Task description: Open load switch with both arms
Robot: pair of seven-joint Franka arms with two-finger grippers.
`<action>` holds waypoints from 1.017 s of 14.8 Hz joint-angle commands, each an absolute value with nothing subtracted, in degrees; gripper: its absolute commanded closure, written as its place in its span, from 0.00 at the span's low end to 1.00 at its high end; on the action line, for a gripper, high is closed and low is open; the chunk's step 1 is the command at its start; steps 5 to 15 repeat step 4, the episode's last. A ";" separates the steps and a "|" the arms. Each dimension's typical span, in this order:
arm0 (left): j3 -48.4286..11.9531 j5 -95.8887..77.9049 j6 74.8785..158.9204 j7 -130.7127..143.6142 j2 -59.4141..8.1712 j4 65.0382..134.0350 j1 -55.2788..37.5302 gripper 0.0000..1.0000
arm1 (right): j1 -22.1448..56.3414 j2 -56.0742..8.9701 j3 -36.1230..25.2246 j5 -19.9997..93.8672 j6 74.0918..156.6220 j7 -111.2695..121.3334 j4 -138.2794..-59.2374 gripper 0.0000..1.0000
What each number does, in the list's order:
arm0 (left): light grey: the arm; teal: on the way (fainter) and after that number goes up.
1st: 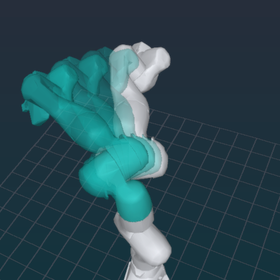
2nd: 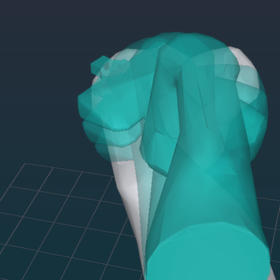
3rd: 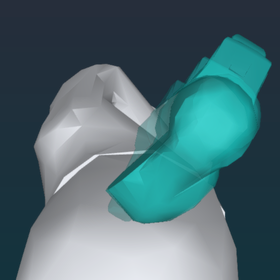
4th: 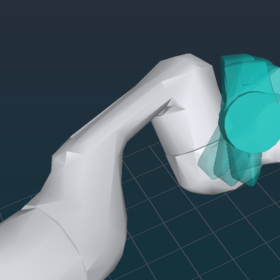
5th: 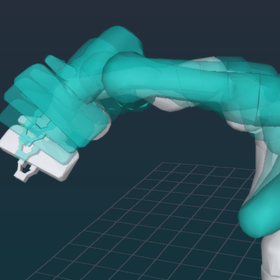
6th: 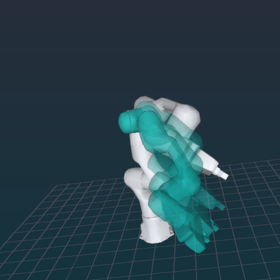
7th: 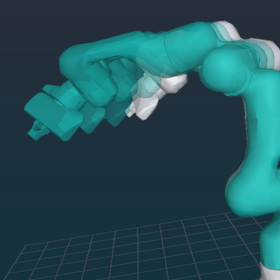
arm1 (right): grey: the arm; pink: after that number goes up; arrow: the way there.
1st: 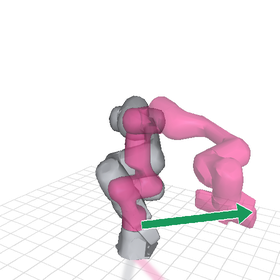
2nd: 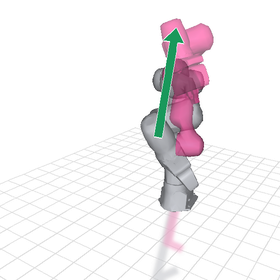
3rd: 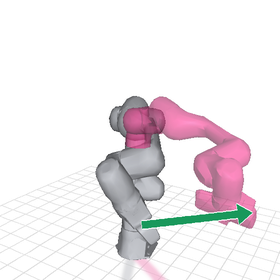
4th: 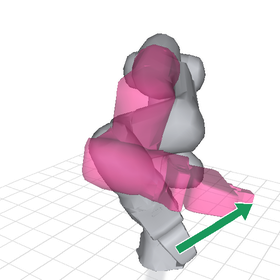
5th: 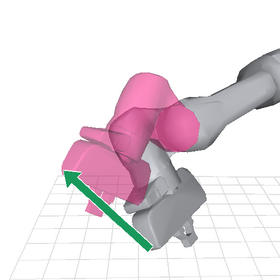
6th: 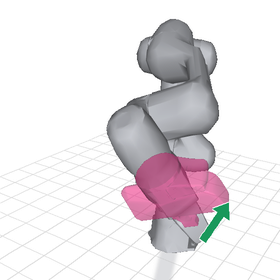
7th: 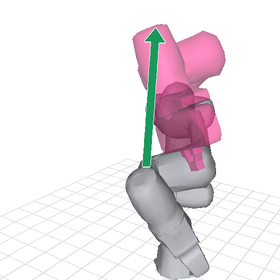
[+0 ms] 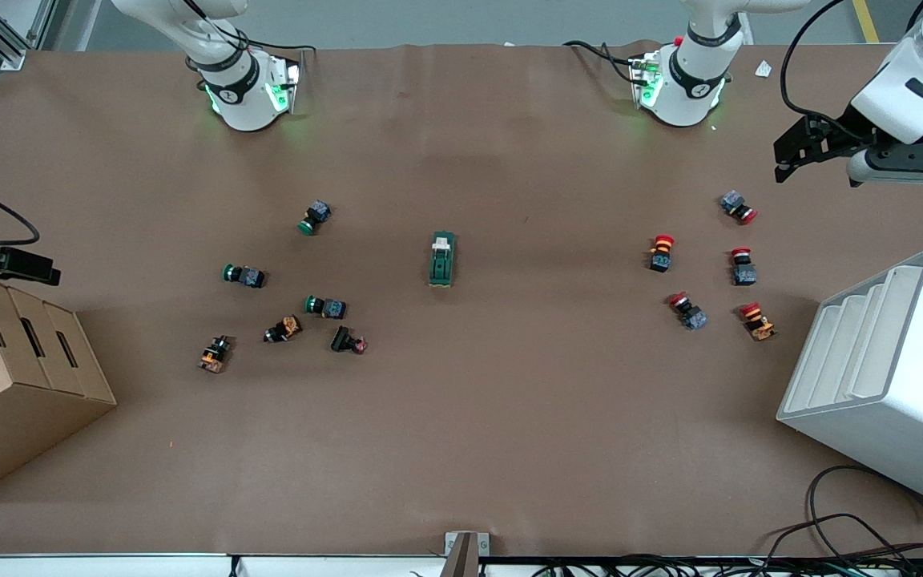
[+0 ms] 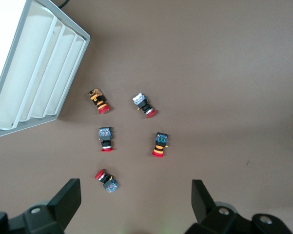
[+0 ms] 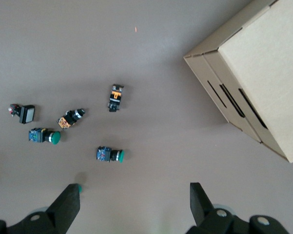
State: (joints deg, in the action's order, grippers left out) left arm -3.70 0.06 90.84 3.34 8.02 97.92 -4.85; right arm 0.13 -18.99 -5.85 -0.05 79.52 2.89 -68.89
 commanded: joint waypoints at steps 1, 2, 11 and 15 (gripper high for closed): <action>-2.99 -0.17 91.05 1.76 7.21 96.16 -4.75 0.00 | 0.87 -15.74 -5.89 0.53 78.57 3.25 -71.71 0.00; -2.99 -0.26 91.05 1.76 6.60 95.80 -4.83 0.00 | 1.75 -15.47 -6.06 0.44 78.57 3.25 -72.07 0.00; -2.99 -0.52 91.05 1.93 6.15 95.19 -4.92 0.00 | 2.11 -14.33 -6.07 0.09 79.27 3.25 -72.94 0.00; -2.99 -0.52 91.05 1.93 6.15 95.19 -4.92 0.00 | 2.11 -14.33 -6.07 0.09 79.27 3.25 -72.94 0.00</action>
